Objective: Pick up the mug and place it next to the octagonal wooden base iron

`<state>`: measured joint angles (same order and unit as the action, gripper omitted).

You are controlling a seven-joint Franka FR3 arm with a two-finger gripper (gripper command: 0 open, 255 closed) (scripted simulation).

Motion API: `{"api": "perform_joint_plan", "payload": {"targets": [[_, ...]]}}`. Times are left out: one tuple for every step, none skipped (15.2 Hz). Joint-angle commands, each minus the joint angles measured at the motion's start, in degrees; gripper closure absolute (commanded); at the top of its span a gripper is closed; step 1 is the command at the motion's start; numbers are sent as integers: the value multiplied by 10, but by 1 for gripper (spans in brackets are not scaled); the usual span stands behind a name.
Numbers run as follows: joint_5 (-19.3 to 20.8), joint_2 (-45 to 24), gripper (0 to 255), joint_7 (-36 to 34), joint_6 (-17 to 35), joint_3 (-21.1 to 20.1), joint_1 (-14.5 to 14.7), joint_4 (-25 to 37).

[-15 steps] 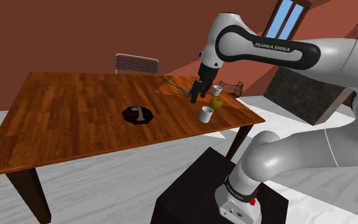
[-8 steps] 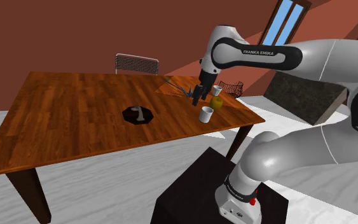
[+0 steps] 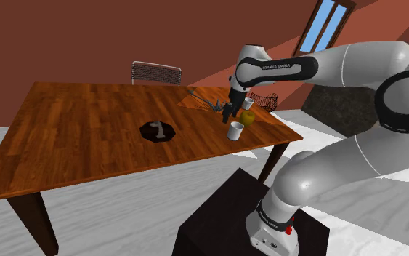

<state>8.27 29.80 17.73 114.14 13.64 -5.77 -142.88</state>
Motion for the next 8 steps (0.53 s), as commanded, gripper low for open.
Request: {"api": "perform_joint_plan", "payload": {"targets": [[9,-36,0,23,31,22,-8,6],[12,-53,0,33,44,31,-11,10],[14,-70,0,43,56,41,-14,15],[15,-87,0,53,68,50,-16,20],[16,-105,0,63,80,59,-19,27],[15,-124,0,74,92,68,-21,33],[14,-143,0,85,103,77,-23,41],[11,-162,0,96,114,85,-25,49]]}}
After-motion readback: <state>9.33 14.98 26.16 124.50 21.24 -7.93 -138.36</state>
